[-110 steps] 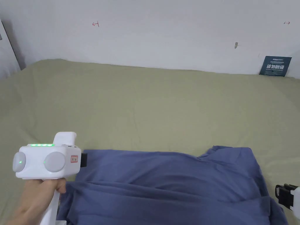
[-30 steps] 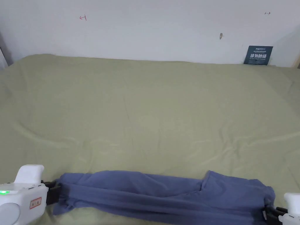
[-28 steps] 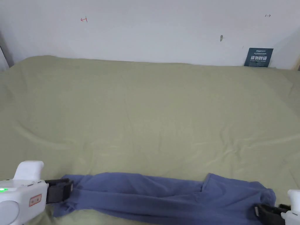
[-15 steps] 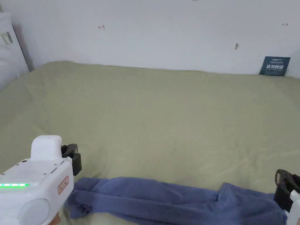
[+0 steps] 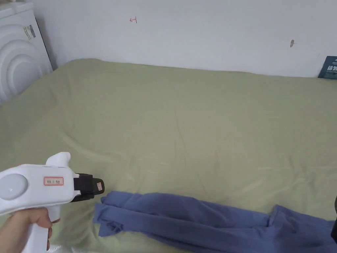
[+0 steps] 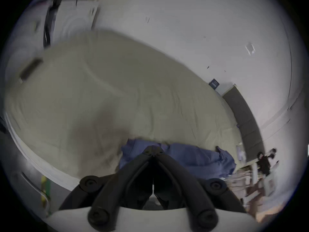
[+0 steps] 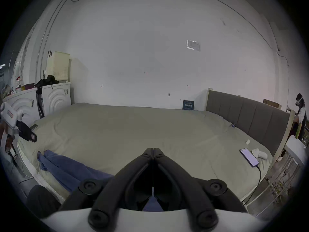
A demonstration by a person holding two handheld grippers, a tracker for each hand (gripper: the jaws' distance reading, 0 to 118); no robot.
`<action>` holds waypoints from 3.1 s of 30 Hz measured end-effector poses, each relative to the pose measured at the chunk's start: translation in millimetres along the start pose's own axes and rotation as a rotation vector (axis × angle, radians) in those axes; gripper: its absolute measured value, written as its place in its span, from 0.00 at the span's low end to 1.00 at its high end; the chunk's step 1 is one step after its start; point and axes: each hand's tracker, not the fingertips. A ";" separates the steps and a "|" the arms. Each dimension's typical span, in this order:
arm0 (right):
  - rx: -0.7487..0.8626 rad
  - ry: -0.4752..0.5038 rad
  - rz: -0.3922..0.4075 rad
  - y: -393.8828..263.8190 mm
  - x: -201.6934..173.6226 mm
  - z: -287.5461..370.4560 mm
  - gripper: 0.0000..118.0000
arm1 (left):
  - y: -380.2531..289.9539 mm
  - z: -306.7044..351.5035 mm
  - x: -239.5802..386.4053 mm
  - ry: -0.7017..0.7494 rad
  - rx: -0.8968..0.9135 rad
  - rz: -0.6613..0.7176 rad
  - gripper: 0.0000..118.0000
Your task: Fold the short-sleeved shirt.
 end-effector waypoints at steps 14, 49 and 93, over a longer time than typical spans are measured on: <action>-0.060 0.036 0.041 -10.6 -36.8 -2.7 0.00 | 19.1 -52.1 -64.0 -0.249 -0.241 0.126 1.00; -0.035 0.088 -0.018 3.9 -8.6 4.0 0.00 | 14.6 25.1 -13.9 0.038 -0.100 0.033 0.07; -0.127 0.032 -0.069 -16.2 29.0 7.3 0.00 | -115.8 -192.1 184.3 -0.239 -0.445 -0.193 0.00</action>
